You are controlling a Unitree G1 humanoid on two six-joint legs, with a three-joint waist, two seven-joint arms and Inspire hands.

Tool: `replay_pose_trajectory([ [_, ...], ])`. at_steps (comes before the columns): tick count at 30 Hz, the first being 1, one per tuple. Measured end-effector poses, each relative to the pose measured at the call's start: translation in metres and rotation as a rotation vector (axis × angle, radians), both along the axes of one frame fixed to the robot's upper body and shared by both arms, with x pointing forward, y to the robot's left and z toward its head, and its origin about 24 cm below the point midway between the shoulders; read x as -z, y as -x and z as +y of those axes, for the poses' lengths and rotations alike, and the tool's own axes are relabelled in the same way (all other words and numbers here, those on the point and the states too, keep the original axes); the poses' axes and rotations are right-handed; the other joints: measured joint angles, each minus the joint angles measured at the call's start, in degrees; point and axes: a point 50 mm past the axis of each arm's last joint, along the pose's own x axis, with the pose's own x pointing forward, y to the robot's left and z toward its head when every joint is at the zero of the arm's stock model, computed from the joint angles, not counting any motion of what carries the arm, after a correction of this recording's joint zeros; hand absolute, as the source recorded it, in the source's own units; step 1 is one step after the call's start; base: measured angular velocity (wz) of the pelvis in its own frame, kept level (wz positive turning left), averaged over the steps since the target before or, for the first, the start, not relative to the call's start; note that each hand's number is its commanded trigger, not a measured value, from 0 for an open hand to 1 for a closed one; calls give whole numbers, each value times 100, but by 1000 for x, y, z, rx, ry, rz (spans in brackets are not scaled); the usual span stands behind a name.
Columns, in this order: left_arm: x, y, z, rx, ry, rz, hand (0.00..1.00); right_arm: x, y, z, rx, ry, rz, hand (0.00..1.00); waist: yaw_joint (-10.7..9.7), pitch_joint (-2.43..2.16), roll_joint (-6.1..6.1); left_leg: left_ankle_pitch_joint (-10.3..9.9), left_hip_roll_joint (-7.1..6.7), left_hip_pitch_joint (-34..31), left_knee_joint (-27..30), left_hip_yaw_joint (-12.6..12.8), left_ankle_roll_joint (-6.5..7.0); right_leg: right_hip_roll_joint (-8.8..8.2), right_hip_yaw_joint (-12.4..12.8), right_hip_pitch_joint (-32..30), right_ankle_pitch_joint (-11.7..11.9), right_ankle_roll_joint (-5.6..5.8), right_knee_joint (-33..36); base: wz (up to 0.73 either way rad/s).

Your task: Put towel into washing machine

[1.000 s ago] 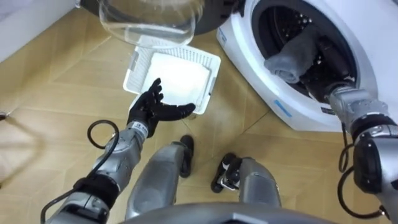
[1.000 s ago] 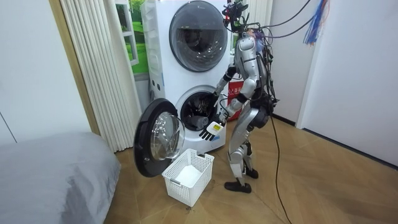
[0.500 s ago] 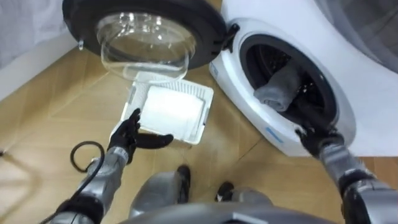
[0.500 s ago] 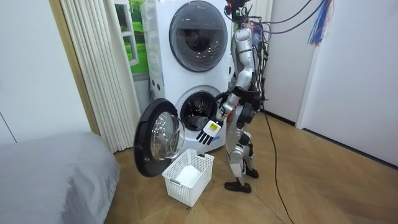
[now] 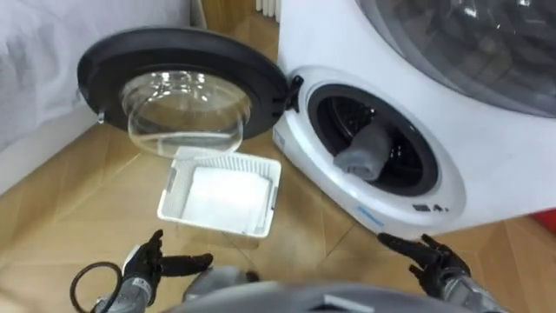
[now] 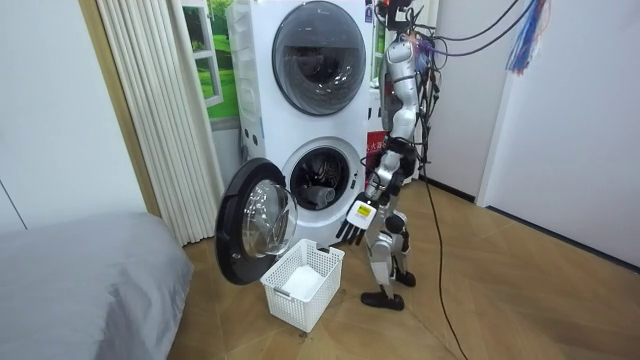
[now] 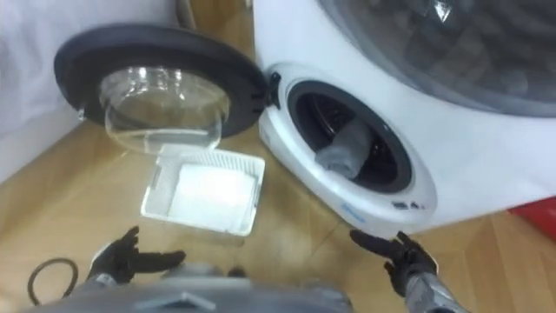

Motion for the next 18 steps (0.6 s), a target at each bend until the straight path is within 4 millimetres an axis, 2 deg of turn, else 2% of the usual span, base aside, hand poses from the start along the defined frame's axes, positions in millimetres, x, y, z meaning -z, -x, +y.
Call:
replay_pose_trajectory([
  [3, 3, 10, 2, -9, -25, 45, 0, 4, 9, 6, -127, 27, 68, 0, 0, -7, 5, 12, -15, 257, -162, 8, -18, 8, 27, 212, 0, 1, -91, -2],
  [8, 6, 16, 1, -28, -17, 93, 0, 8, 13, 17, -256, 37, 127, 0, -10, 2, 47, 24, -13, 403, -303, 44, -37, 21, 76, 290, 0, 2, -113, -2],
  [10, 6, 18, 1, -32, -18, 104, 0, 9, 14, 19, -274, 36, 136, 0, -18, -2, 60, 25, -18, 429, -318, 46, -37, 20, 78, 299, 0, 2, -123, -2],
  [12, 7, 19, 1, -25, -26, 116, 0, 10, 16, 23, -283, 28, 141, 0, -19, 21, 40, 25, -24, 489, -367, 66, -38, 30, 202, 350, 0, 2, -189, -5],
  [18, 9, 24, 0, -51, -36, 146, 0, 12, 24, 25, -278, 7, 178, 0, -63, 37, 48, 22, -25, 709, -516, 80, -42, 47, 332, 481, -1, 3, -197, -1],
])
